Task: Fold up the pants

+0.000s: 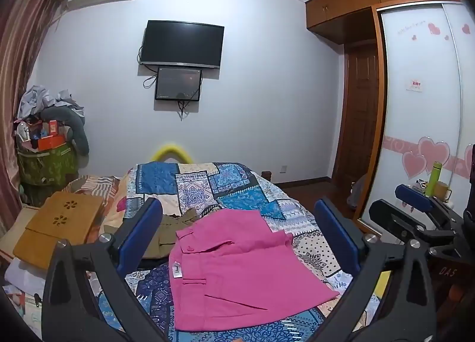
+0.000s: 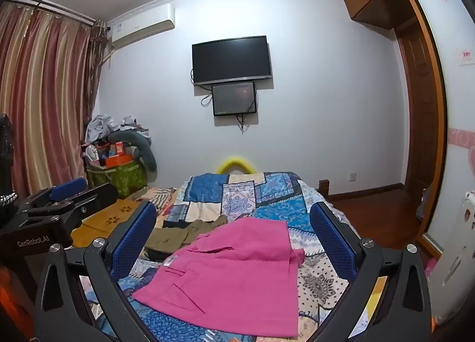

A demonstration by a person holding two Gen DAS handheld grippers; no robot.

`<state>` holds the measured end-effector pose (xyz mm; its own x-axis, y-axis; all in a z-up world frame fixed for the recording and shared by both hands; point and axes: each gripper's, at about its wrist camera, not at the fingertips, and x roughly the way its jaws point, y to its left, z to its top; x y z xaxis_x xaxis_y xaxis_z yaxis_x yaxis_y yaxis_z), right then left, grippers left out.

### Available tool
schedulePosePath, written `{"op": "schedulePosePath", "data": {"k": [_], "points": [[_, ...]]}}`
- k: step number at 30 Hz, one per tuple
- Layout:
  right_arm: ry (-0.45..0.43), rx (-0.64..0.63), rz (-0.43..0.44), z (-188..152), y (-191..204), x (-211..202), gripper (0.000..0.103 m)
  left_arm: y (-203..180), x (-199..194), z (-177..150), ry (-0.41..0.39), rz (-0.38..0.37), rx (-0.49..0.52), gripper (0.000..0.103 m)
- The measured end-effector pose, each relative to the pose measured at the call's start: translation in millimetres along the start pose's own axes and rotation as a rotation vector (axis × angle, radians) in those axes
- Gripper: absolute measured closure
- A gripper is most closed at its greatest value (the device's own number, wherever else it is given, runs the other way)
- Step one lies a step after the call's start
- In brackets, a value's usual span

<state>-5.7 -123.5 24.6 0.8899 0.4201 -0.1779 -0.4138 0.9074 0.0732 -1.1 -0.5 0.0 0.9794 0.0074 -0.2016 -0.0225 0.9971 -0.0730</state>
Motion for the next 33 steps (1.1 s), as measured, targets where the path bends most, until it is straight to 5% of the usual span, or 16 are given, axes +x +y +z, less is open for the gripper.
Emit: {"op": "schedulePosePath", "data": {"k": [33], "points": [[0.020, 0.008, -0.005, -5, -1, 9, 0.000, 3, 9, -3, 0.026, -0.005, -0.001, 0.000]]}}
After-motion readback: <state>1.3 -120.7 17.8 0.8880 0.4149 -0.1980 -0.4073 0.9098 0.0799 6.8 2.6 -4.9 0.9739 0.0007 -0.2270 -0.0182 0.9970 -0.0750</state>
